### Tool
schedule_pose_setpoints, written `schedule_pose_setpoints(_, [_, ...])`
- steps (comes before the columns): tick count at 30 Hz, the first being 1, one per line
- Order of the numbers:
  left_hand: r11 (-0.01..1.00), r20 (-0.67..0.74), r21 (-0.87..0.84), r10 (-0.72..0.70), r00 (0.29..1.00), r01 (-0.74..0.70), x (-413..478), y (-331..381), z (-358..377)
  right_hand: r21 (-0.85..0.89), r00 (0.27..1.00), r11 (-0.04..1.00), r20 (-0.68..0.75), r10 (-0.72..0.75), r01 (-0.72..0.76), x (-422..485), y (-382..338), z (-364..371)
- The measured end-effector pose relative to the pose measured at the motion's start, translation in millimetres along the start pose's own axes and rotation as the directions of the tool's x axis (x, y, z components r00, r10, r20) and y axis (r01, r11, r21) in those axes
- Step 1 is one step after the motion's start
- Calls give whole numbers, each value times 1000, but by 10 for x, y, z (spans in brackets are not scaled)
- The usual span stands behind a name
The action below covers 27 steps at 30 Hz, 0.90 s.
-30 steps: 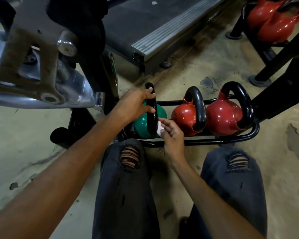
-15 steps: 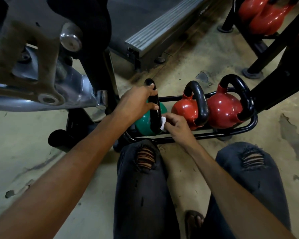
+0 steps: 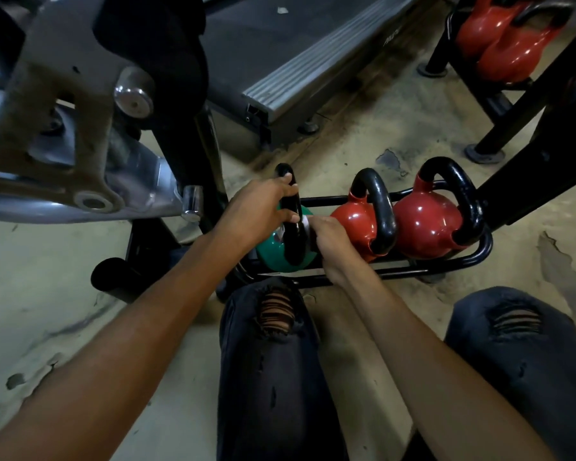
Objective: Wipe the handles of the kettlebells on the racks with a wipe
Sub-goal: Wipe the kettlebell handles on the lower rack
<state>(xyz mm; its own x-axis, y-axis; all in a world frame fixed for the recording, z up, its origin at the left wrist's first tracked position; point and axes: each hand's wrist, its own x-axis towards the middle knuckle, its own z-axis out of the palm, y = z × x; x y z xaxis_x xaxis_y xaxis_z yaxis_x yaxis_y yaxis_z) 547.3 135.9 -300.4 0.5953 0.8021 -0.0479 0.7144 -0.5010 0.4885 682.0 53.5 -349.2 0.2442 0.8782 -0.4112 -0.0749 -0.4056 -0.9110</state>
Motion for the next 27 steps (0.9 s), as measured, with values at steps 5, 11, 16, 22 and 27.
schedule_pose_setpoints(5, [999,-40,-29,-35,999,34,-46,-5,91,281,983,953,-109,148,-113,91,-132,54])
schedule_pose_setpoints(11, [996,-149,4,-89,985,91,-191,117,235,339,944,938,-276,178,-78,605,-660,189])
schedule_pose_setpoints(16, [990,-219,39,-126,967,138,-309,207,408,-104,941,986,-301,-157,131,659,-703,206])
schedule_pose_setpoints(22, [963,-353,67,-223,909,262,-449,551,523,73,978,976,17,-208,206,289,-436,-372])
schedule_pose_setpoints(27, [973,-455,52,-176,873,224,-331,964,694,74,944,946,79,-321,316,343,-673,-1080])
